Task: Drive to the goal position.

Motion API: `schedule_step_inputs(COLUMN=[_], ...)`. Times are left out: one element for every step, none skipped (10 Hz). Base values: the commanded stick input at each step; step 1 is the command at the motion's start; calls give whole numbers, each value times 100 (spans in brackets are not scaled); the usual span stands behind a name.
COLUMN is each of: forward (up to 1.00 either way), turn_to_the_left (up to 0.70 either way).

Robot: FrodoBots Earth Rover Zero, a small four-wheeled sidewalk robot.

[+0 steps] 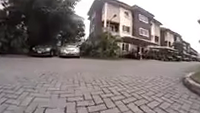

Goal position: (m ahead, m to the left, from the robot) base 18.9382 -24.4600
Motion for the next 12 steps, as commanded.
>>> schedule_step_inputs(forward=[70,70,70,70,70,70,70,70,70,70,70,70], turn_to_the_left=[0,-13,-35,-35,-35,-35,-35,-35,-35,-35,-24,-1])
